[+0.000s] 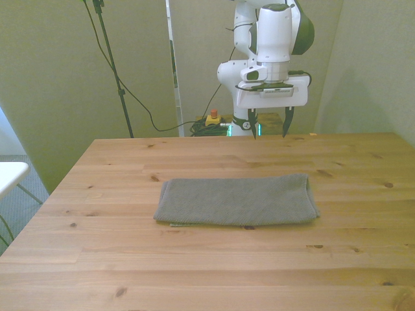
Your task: Fold the towel
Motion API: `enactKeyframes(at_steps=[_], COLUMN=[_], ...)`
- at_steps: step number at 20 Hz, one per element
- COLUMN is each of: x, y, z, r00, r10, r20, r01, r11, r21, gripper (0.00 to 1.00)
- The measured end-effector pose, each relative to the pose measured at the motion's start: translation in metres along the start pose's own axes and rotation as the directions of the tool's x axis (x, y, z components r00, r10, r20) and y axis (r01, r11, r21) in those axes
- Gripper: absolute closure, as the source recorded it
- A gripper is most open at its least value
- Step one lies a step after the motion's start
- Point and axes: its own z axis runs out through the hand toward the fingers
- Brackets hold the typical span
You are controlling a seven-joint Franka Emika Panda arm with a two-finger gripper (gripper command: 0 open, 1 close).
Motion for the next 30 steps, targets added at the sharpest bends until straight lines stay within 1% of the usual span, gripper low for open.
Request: enactKeyframes(at_steps=[2, 4, 6, 8, 10, 12, 16, 19, 23, 26, 30], x=[0.000, 0.001, -0.001, -0.001, 0.001, 0.005, 0.012, 0.010, 0.006, 0.001, 0.000], y=[0.000, -0.006, -0.022, -0.043, -0.071, -0.101, -0.153, -0.190, -0.223, -0.238, -0.244], z=[0.001, -0.002, -0.007, -0.010, -0.006, 0.006, 0.035, 0.059, 0.073, 0.083, 0.097], r00=[1.000, 0.999, 0.997, 0.991, 0.981, 0.965, 0.927, 0.918, 0.908, 0.907, 0.908], r10=[-0.009, -0.008, 0.002, 0.012, 0.020, 0.020, -0.008, -0.027, -0.036, -0.039, -0.038], r20=[0.001, -0.031, -0.077, -0.134, -0.195, -0.263, -0.375, -0.395, -0.417, -0.419, -0.417], r01=[0.009, 0.008, -0.004, -0.018, -0.035, -0.052, -0.083, -0.087, -0.092, -0.091, -0.096], r11=[1.000, 1.000, 1.000, 0.999, 0.997, 0.992, 0.970, 0.960, 0.954, 0.954, 0.950], r21=[-0.003, -0.011, -0.017, -0.042, -0.075, -0.116, -0.227, -0.267, -0.284, -0.286, -0.296], gripper=[0.00, 0.00, 0.00, 0.00, 0.00, 0.00, 0.00, 0.00, 0.00, 0.00, 0.00])
